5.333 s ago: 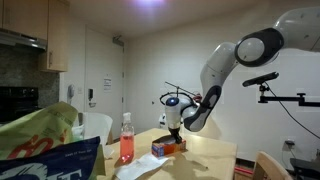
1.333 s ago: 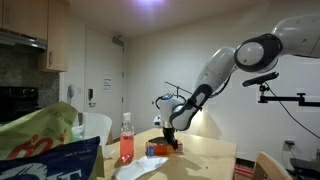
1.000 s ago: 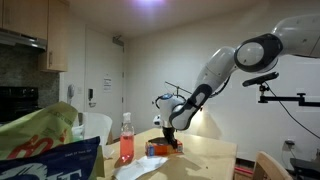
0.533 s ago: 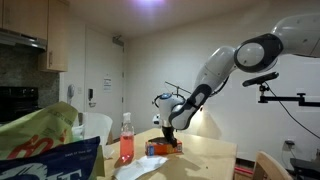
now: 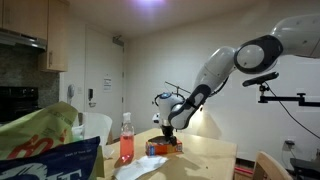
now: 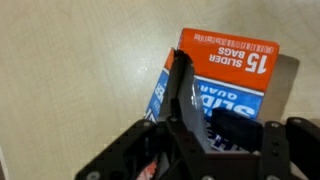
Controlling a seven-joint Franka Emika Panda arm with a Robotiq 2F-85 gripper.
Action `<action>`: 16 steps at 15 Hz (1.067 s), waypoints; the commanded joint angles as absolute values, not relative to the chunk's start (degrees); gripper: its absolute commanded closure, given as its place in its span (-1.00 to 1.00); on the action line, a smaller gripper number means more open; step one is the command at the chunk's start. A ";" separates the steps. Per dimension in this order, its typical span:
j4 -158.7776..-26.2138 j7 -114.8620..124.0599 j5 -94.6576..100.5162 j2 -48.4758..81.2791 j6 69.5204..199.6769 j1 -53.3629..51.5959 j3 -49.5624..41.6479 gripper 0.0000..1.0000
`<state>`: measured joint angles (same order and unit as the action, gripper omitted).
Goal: Take a ziplock bag out of the box and put it on the table
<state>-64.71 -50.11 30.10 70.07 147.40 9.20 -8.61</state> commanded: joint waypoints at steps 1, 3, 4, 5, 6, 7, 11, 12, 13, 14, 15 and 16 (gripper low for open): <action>-61.81 -49.14 28.40 71.89 145.85 8.46 -9.88 -0.40; -61.23 -49.20 27.99 72.24 145.48 8.56 -9.82 -0.70; -60.93 -49.21 27.80 72.45 145.31 8.62 -9.79 -0.83; -60.65 -49.16 27.48 72.69 145.06 8.68 -9.71 -0.98; -60.43 -49.20 27.19 72.87 144.69 8.69 -9.66 -1.00; -60.39 -49.72 26.60 72.82 143.98 8.87 -9.13 -1.00; -61.39 -52.39 23.70 70.82 136.58 9.25 -6.58 -1.00; -61.14 -53.12 22.91 70.59 134.75 9.46 -5.85 -1.00; -60.61 -52.94 22.44 70.47 132.62 9.27 -5.68 -1.00; -60.11 -53.91 21.58 70.28 130.35 9.54 -4.79 -1.00; -59.52 -53.71 21.21 70.32 128.85 9.23 -4.91 -1.00; -58.94 -53.75 20.74 70.26 127.15 9.15 -4.68 -1.00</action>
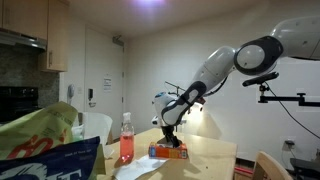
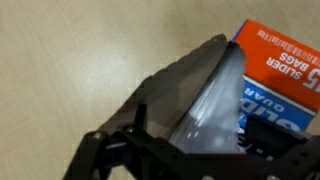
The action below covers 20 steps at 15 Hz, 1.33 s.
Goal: Take a ziplock bag out of the box and put it on the table
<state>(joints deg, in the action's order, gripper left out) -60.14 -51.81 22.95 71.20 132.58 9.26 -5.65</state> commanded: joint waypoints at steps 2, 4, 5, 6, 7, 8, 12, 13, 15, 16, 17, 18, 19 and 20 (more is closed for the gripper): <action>-57.67 -53.52 20.25 70.50 124.83 9.05 -4.35 -1.00; -56.18 -53.04 19.68 71.16 123.59 9.05 -4.28 -1.00; -55.64 -53.27 19.37 71.42 123.45 9.24 -4.07 -1.00; -54.92 -52.99 19.31 71.84 123.61 9.29 -4.18 -1.00; -54.36 -53.06 19.05 72.16 123.87 9.53 -4.01 -1.00; -53.79 -52.92 18.69 72.48 123.99 9.80 -3.90 -1.00; -52.05 -52.19 17.23 73.82 124.00 10.37 -4.05 -1.00; -51.59 -52.03 16.67 74.09 123.75 10.63 -3.90 -1.00; -50.83 -52.31 15.37 74.34 122.68 11.10 -3.40 -1.00; -50.41 -52.42 14.76 74.48 122.30 11.26 -3.23 -1.00; -49.89 -52.39 14.30 74.64 122.01 11.40 -3.14 -1.00; -49.42 -52.32 13.99 74.84 121.72 11.51 -3.12 -1.00; -48.93 -52.14 13.67 75.00 121.29 11.55 -3.11 -1.00; -48.52 -52.24 13.35 75.12 120.88 11.64 -3.01 -1.00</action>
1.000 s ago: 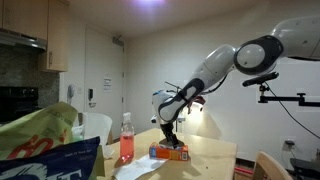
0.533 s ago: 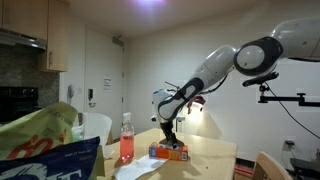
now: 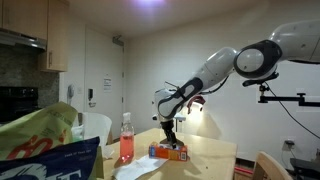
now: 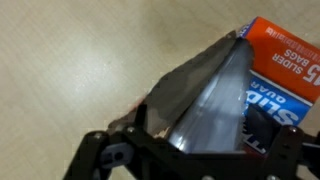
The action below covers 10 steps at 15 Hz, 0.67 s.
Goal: Take a ziplock bag out of the box and put it on the table
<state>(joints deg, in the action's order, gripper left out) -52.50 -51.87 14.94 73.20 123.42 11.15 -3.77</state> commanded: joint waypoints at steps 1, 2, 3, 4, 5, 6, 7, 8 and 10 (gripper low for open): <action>-48.08 -52.29 13.16 75.17 120.47 11.67 -2.97 -1.00; -47.68 -52.50 12.91 75.21 120.10 11.78 -2.79 -1.00; -47.30 -52.52 12.76 75.20 119.85 11.78 -2.74 -1.00; -46.86 -52.46 12.59 75.29 119.62 11.79 -2.72 -1.00; -46.37 -52.55 12.37 75.39 119.48 11.83 -2.63 -1.00; -45.88 -52.51 12.17 75.55 119.34 11.83 -2.60 -1.00; -45.36 -52.50 11.93 75.68 119.09 11.84 -2.55 -1.00; -44.88 -52.57 11.59 75.82 118.81 11.92 -2.41 -1.00; -43.83 -52.41 11.04 76.32 118.26 12.01 -2.42 -1.00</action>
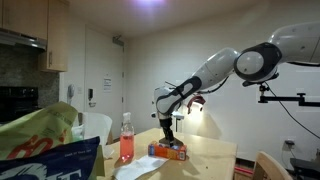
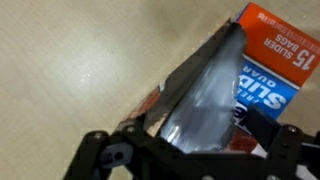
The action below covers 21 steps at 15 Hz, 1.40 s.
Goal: Take a ziplock bag out of the box and put it on the table
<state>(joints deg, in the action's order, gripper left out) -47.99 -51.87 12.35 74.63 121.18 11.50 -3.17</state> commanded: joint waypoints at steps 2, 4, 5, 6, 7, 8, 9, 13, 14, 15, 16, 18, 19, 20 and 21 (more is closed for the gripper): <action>-42.71 -52.25 10.62 77.13 117.63 12.25 -2.45 -1.00; -41.67 -52.09 10.47 78.19 117.44 12.58 -2.64 -1.00; -41.14 -51.82 10.45 78.79 117.73 12.76 -2.79 -1.00; -40.69 -51.83 10.35 79.34 117.82 13.07 -2.76 -0.93; -39.98 -51.33 10.54 79.98 118.20 13.10 -3.15 -0.83; -39.43 -51.43 10.46 80.37 117.97 13.26 -3.10 -0.81; -38.83 -51.18 10.74 80.82 118.09 13.21 -3.43 -0.87; -38.23 -51.20 11.20 80.92 118.59 13.16 -3.11 -0.23; -38.11 -51.29 11.16 80.69 118.72 13.09 -3.01 -0.09; -38.02 -51.38 11.13 80.45 118.61 13.01 -2.94 0.09; -37.86 -51.37 11.19 80.20 118.85 12.89 -2.97 0.24; -37.32 -51.21 11.25 79.98 118.80 12.74 -3.08 0.33; -36.97 -51.28 11.26 80.03 118.92 12.74 -3.08 0.20; -36.56 -51.29 11.14 80.15 118.90 12.85 -2.99 0.40; -36.26 -51.51 11.04 80.31 118.78 12.97 -2.87 0.42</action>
